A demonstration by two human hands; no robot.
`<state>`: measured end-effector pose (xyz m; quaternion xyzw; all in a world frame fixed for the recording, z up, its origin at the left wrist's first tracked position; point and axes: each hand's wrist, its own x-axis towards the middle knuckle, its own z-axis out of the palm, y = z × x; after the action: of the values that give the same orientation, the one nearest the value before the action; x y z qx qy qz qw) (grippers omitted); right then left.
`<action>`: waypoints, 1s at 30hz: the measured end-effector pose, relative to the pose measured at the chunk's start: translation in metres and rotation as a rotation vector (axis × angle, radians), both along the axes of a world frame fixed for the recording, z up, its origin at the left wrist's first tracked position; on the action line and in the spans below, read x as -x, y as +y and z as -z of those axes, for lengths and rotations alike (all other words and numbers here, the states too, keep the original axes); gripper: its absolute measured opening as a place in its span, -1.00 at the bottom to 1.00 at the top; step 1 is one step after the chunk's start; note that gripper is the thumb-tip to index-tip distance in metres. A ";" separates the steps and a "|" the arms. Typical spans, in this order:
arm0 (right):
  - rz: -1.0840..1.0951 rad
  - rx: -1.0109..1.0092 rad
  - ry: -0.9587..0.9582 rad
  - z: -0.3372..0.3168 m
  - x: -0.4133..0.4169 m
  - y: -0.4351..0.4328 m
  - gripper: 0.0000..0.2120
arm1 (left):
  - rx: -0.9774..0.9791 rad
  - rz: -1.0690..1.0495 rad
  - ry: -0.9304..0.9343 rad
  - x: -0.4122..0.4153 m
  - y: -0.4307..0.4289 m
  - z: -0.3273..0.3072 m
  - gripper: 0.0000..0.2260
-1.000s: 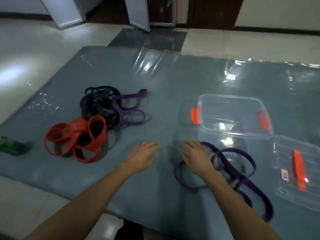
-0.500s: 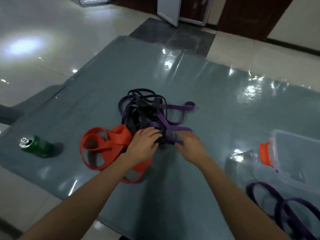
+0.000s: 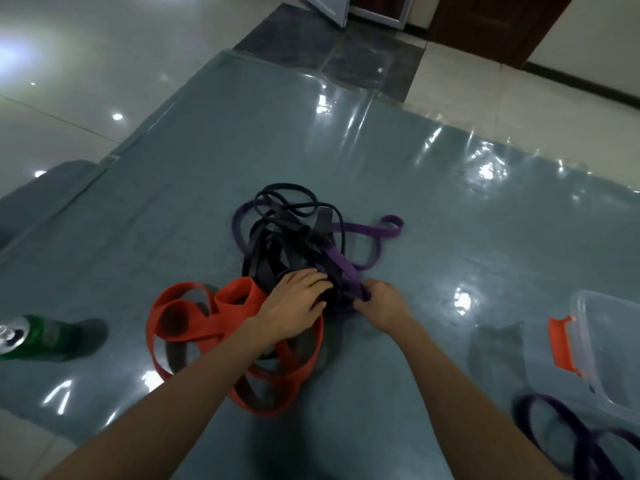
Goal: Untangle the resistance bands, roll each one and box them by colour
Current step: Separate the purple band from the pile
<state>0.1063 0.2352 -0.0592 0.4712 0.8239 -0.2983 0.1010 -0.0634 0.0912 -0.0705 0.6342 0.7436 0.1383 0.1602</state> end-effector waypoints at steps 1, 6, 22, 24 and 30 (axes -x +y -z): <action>0.026 -0.010 0.056 -0.004 -0.001 0.000 -0.81 | -0.028 -0.007 -0.016 0.000 0.002 0.000 -0.60; 0.054 -0.151 0.275 -0.045 -0.009 0.008 -0.89 | -0.206 -0.079 -0.087 0.004 0.016 -0.016 -0.74; 0.008 -0.490 0.603 -0.227 -0.013 0.015 -0.77 | -0.612 -0.212 -0.309 -0.002 0.047 -0.132 -0.73; 0.002 -0.541 0.642 -0.251 -0.011 0.016 -0.73 | -0.581 -0.214 -0.382 -0.006 0.050 -0.149 -0.67; -0.003 -0.755 0.791 -0.317 -0.018 0.018 -0.70 | -0.586 -0.178 -0.581 -0.015 0.054 -0.205 -0.59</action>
<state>0.1244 0.2534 0.2575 0.3253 0.8495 -0.1360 -0.3926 -0.0483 0.1452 0.1344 0.5208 0.6488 0.5301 0.1634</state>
